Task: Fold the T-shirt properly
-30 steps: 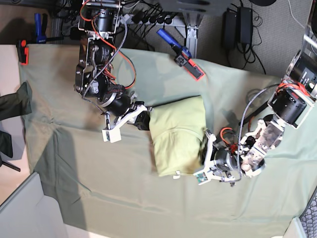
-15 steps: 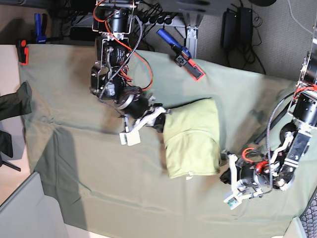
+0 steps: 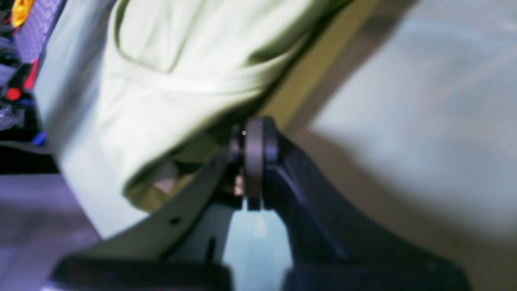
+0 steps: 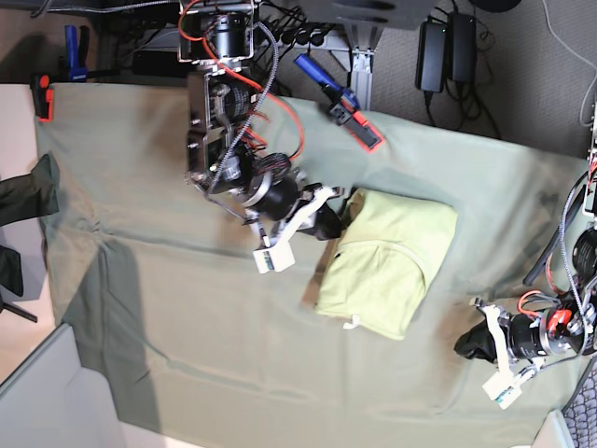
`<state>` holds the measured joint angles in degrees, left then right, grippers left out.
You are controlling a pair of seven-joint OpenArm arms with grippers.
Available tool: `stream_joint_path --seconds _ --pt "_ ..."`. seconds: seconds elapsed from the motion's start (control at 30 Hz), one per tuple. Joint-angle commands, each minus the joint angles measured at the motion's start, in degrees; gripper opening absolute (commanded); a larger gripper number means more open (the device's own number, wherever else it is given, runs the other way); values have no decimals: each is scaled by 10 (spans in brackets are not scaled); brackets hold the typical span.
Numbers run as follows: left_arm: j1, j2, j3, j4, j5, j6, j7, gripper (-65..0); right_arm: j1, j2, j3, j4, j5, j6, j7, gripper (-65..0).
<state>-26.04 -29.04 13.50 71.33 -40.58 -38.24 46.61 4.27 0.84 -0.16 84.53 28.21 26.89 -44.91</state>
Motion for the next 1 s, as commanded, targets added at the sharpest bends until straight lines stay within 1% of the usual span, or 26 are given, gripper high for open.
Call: stream_joint_path --seconds 0.0,0.1,0.23,0.33,0.43,0.53,0.6,0.7,0.77,0.97 --pt "-5 -16 -9 28 -14 -6 -11 -622 9 12 4 21 11 33 7 -650" --pt "44 -46 -21 86 -21 -6 2 -622 6 50 8 51 12 33 -13 -650" --pt "127 -90 -50 161 -21 -6 6 -622 -14 97 28 78 13 33 -14 -650" --pt "188 -114 -89 206 -23 -6 11 -622 -33 126 65 89 25 33 -14 -650" --pt "254 -135 -137 248 -49 -6 32 -622 -65 157 111 108 57 33 -19 -650" --pt "323 -156 -181 287 -51 -15 35 -622 -106 186 160 132 90 33 -34 -650" --pt "369 -169 -207 310 -55 -15 38 -622 -139 203 190 150 106 33 -38 -650" --pt "435 -179 -246 337 -64 -15 41 -622 -193 224 230 174 110 33 -38 -650" --pt "476 -180 -271 348 -68 -15 45 -622 -231 235 254 188 116 33 -38 -650" --pt "610 -179 -314 385 -70 -18 47 -622 -334 239 316 196 146 33 -47 -650"
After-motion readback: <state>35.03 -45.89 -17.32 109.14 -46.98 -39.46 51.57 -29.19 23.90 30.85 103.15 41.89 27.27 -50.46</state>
